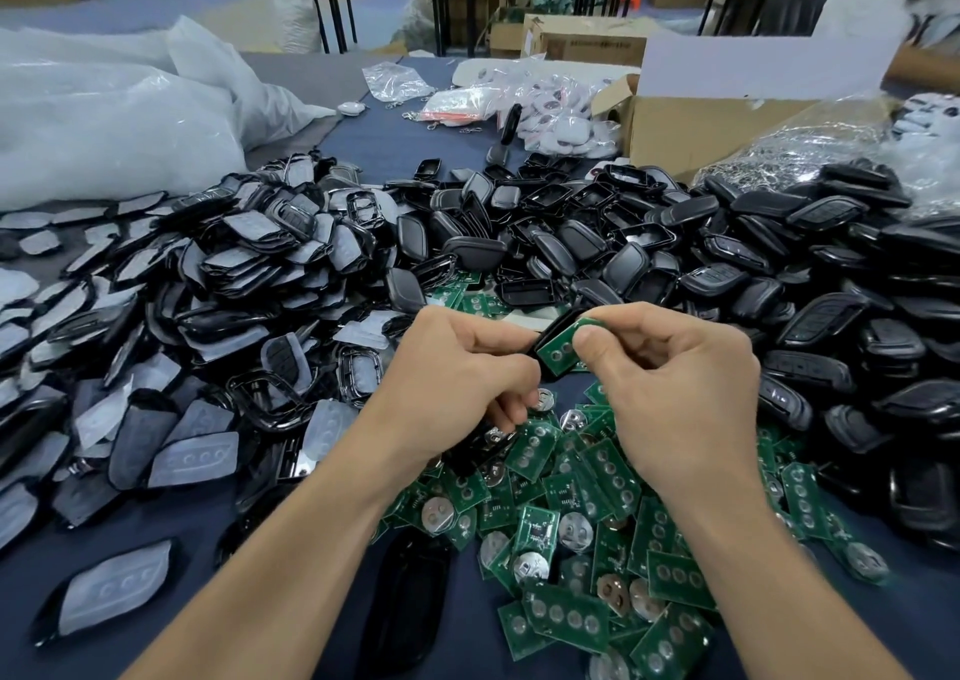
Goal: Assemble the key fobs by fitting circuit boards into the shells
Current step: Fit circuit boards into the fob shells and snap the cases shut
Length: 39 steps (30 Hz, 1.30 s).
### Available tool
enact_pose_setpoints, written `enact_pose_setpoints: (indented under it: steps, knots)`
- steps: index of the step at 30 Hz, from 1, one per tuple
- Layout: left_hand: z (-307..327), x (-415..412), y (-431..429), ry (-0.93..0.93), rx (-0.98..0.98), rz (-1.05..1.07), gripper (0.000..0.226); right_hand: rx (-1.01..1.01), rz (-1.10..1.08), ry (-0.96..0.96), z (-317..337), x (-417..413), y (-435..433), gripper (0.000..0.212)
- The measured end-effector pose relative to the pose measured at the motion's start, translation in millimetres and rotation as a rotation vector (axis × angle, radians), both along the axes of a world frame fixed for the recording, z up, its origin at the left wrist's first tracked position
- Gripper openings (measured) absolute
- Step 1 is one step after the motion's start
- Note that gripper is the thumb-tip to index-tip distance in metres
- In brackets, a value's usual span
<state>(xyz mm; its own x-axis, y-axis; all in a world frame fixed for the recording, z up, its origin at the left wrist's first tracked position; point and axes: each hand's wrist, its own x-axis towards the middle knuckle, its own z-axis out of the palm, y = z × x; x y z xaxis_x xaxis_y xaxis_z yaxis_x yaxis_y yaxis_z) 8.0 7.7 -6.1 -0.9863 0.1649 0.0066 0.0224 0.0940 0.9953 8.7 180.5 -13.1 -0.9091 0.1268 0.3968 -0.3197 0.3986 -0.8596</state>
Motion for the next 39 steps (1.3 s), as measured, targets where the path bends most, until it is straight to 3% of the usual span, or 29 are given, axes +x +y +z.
enact_pose_setpoints:
  steps: [11, 22, 25, 28, 32, 36, 39]
  knots:
    - [-4, 4, 5, 0.124, -0.101, 0.163, 0.011, 0.000, -0.109, 0.060, 1, 9, -8, 0.011]
    - [-8, 6, 15, 0.149, -0.058, 0.229, 0.018, 0.094, -0.259, 0.147, -5, 10, -9, 0.030]
    - [-10, 3, 12, 0.168, -0.049, 0.249, 0.030, 0.044, -0.170, -0.011, -8, 3, -7, 0.029]
    - [-10, 3, 12, 0.195, -0.070, 0.206, 0.020, -0.118, 0.030, -0.135, -7, -5, -5, 0.006]
    - [-11, 2, 12, 0.246, -0.247, 0.154, 0.014, -0.163, 0.129, -0.159, -2, -4, -2, 0.035]
    - [-11, 1, 6, 0.269, -0.288, 0.104, 0.032, -0.202, 0.188, -0.222, -4, -5, 1, 0.020]
    - [-11, 1, 5, 0.217, -0.271, 0.129, 0.038, -0.181, 0.254, -0.248, -2, -4, 1, 0.026]
